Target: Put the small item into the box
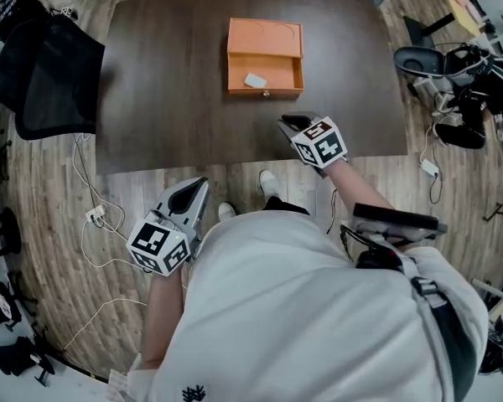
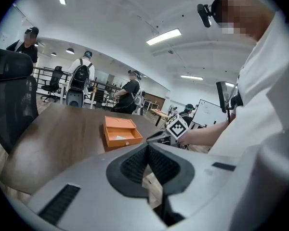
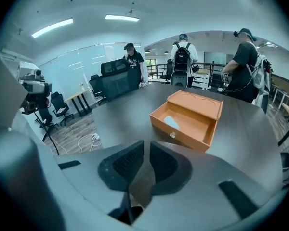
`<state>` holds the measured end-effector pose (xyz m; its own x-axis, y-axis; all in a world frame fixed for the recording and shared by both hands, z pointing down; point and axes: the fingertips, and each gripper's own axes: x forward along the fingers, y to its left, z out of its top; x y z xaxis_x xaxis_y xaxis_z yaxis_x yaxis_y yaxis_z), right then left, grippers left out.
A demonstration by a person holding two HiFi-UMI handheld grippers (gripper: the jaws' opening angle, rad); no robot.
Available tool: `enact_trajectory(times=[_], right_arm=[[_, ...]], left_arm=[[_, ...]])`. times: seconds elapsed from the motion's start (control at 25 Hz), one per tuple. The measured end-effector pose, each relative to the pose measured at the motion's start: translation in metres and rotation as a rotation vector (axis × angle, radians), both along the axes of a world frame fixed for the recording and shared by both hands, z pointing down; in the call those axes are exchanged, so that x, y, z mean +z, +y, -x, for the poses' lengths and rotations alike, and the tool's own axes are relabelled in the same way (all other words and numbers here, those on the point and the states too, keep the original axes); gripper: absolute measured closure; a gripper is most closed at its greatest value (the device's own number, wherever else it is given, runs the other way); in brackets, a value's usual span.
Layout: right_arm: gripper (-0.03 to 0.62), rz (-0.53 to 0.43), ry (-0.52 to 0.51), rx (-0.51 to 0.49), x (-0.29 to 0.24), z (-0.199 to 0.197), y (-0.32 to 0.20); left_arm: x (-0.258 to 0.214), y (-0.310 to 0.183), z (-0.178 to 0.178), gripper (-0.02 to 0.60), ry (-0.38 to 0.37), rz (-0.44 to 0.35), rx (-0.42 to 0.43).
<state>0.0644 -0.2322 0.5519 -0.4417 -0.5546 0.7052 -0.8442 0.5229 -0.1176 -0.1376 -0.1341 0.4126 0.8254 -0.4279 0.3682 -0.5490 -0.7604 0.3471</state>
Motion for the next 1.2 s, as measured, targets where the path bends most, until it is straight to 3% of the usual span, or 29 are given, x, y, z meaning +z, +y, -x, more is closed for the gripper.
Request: enact_trajectory(times=[0.16,0.68,1.2], right_arm=[[0.582,0.005,-0.021,0.044,-0.007,0.014,0.041],[0.591,-0.01,-0.087,0.147,-0.027,0.076,0.145],[0.592,-0.025,-0.066,0.175,-0.034,0.102,0.196]], left_arm=[[0.002,0.016,0.015,0.578,-0.004,-0.015,0.047],[0.018,0.058,0.058,0.578,0.002,-0.024,0.193],[0.027,0.09,0.071,0.578,0.03,-0.014,0.26]])
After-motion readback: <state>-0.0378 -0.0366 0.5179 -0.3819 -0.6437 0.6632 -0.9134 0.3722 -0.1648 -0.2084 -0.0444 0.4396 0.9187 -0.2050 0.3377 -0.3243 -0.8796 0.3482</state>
